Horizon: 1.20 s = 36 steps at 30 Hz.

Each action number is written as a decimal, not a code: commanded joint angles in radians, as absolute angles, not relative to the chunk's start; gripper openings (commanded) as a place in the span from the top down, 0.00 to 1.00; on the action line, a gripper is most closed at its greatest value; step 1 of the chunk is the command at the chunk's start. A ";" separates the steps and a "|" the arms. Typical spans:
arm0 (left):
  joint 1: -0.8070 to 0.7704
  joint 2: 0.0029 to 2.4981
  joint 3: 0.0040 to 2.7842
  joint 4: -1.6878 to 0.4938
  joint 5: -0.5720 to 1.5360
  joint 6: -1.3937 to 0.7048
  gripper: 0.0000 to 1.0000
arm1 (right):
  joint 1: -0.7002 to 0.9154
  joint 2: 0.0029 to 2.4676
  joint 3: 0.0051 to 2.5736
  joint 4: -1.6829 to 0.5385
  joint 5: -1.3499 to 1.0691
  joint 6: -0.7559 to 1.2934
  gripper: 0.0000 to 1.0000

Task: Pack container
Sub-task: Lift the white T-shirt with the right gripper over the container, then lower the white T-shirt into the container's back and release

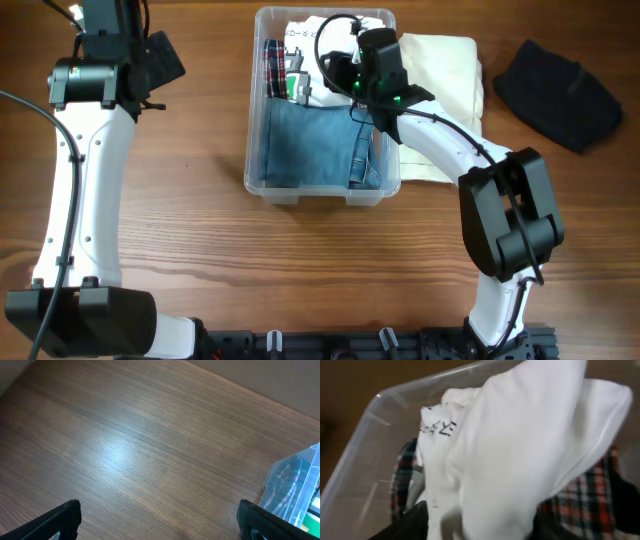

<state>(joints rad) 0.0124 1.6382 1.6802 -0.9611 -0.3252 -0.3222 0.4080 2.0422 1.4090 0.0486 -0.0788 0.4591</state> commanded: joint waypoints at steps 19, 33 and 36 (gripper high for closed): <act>0.015 1.638 1.679 -0.959 -0.338 -0.318 0.00 | 0.410 1.923 1.657 -0.283 0.109 0.055 0.96; 0.015 1.638 1.679 -0.959 -0.338 -0.318 0.00 | 0.453 2.050 1.656 -0.226 0.077 0.048 0.96; 0.015 1.638 1.679 -0.959 -0.338 -0.318 0.00 | 0.453 2.102 1.656 -0.241 0.073 0.049 0.96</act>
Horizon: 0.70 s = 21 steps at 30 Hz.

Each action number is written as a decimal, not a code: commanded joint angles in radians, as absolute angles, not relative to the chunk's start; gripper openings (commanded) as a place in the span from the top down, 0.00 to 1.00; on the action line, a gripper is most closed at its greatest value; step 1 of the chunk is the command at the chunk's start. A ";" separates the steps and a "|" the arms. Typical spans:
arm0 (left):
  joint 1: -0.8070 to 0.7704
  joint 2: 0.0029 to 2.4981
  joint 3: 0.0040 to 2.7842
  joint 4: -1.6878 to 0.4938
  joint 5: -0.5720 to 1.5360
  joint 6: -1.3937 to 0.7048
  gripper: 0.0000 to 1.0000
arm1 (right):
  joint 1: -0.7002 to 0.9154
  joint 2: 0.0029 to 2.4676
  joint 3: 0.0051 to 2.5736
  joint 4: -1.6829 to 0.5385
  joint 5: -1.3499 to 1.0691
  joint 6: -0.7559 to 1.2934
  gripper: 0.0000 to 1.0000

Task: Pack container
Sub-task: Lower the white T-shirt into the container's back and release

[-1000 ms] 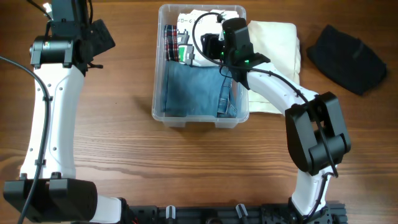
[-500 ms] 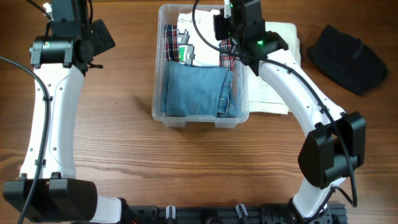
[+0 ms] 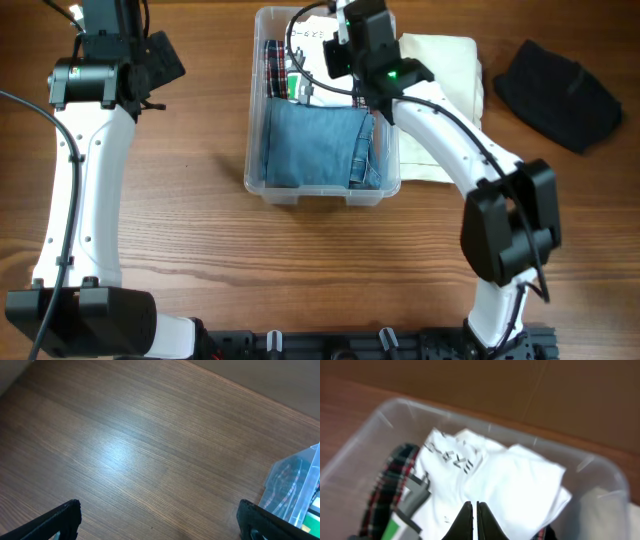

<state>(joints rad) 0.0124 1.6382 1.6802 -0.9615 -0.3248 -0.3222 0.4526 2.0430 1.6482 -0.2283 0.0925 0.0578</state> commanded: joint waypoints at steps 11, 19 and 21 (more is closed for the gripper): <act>0.015 1.638 1.679 -0.959 -0.338 -0.318 0.00 | 0.453 2.230 1.655 -0.290 0.051 0.041 0.96; 0.015 1.638 1.679 -0.959 -0.338 -0.318 0.00 | 0.457 2.046 1.693 -0.255 0.071 -0.026 0.96; 0.015 1.638 1.679 -0.959 -0.338 -0.318 0.00 | 0.457 2.022 1.692 -0.222 0.083 -0.026 0.96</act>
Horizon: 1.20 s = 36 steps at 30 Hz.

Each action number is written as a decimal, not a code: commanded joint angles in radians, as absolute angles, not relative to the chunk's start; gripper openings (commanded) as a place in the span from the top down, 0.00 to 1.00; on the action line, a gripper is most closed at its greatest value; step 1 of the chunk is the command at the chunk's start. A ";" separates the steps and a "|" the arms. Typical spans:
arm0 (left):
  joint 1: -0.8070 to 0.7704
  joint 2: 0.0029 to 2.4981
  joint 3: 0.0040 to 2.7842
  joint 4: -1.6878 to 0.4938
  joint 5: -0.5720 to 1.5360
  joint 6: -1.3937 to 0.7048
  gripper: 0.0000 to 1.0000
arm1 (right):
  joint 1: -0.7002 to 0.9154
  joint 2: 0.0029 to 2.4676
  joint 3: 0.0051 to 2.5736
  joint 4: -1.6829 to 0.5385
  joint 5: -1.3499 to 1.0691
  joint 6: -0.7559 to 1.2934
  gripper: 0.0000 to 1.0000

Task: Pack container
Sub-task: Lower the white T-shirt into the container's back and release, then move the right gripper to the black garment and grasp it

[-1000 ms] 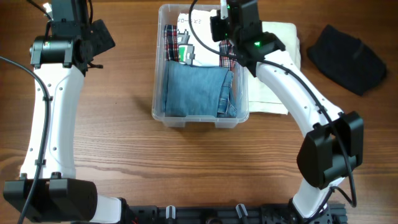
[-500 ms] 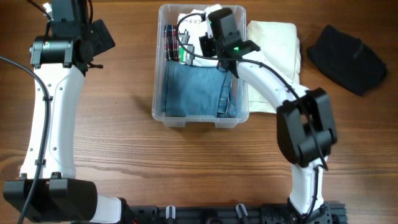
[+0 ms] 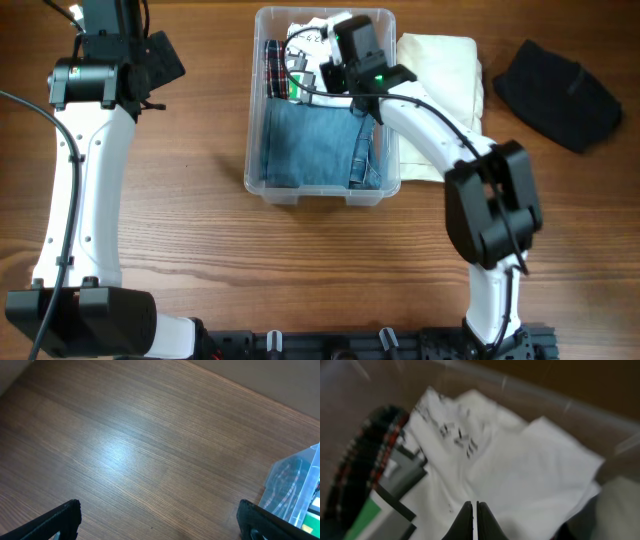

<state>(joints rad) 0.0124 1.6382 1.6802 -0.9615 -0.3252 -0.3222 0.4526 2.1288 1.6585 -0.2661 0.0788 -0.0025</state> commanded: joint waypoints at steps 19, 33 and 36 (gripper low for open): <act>0.015 1.638 1.679 -0.959 -0.338 -0.318 0.00 | 0.398 2.276 1.692 -0.124 0.051 0.076 0.96; 0.015 1.638 1.679 -0.959 -0.338 -0.318 0.00 | 0.374 2.032 1.702 -0.249 0.018 0.113 0.85; 0.015 1.638 1.679 -0.959 -0.338 -0.318 0.00 | 0.319 1.902 1.702 -0.356 0.025 0.168 0.85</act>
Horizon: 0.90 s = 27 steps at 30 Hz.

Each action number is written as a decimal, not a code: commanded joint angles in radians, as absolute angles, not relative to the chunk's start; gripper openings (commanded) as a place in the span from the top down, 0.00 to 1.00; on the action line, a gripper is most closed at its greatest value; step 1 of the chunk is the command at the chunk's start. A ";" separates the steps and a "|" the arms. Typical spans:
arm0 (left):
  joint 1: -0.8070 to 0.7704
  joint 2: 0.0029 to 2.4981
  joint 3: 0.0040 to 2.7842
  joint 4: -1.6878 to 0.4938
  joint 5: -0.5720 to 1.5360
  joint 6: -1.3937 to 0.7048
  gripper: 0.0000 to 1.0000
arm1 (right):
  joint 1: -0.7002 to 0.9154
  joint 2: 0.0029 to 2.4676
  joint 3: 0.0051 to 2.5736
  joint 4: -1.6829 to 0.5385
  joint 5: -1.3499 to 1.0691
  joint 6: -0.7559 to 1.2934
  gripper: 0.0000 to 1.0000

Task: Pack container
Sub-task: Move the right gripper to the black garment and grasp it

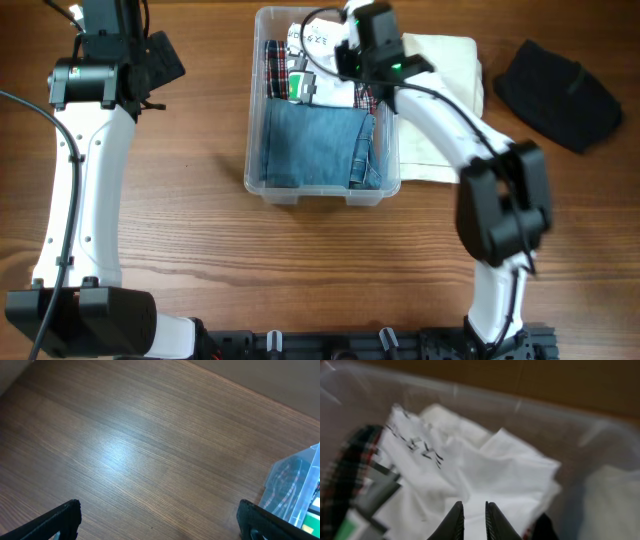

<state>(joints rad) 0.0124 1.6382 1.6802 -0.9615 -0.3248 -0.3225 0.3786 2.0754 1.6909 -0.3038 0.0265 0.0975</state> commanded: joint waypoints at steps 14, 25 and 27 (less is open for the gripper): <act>0.015 1.638 1.679 -0.959 -0.338 -0.318 0.00 | -0.458 1.790 1.699 -0.847 -0.114 0.263 0.63; 0.015 1.638 1.679 -0.959 -0.338 -0.318 0.00 | -0.633 1.997 1.694 -0.853 -0.091 0.150 0.00; 0.015 1.638 1.679 -0.959 -0.338 -0.318 0.00 | -0.635 2.044 1.694 -0.849 -0.091 0.125 0.00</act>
